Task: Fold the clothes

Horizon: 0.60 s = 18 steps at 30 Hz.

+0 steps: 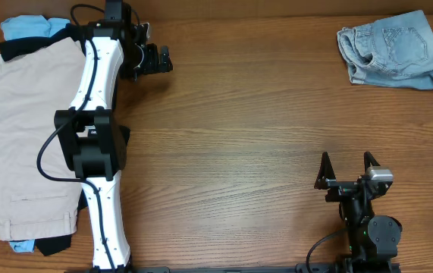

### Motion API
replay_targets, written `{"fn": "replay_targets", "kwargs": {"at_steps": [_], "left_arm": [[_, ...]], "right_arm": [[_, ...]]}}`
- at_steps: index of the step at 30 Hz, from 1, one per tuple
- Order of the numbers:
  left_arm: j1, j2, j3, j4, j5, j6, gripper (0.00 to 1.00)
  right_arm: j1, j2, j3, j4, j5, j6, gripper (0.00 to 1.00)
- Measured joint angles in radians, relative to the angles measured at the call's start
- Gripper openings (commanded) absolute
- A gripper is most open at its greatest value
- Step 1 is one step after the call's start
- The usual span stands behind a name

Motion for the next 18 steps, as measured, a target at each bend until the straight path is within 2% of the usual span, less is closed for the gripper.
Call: {"fn": "replay_targets", "kwargs": {"at_steps": [11, 18], "left_arm": [[0.000, 0.000, 0.000, -0.050, -0.006, 0.000, 1.00], [0.000, 0.000, 0.000, -0.174, -0.003, 0.000, 1.00]], "right_arm": [[0.000, 0.000, 0.000, 0.001, 0.000, 0.000, 1.00], [0.000, 0.000, 0.000, 0.001, 0.000, 0.000, 1.00]]}}
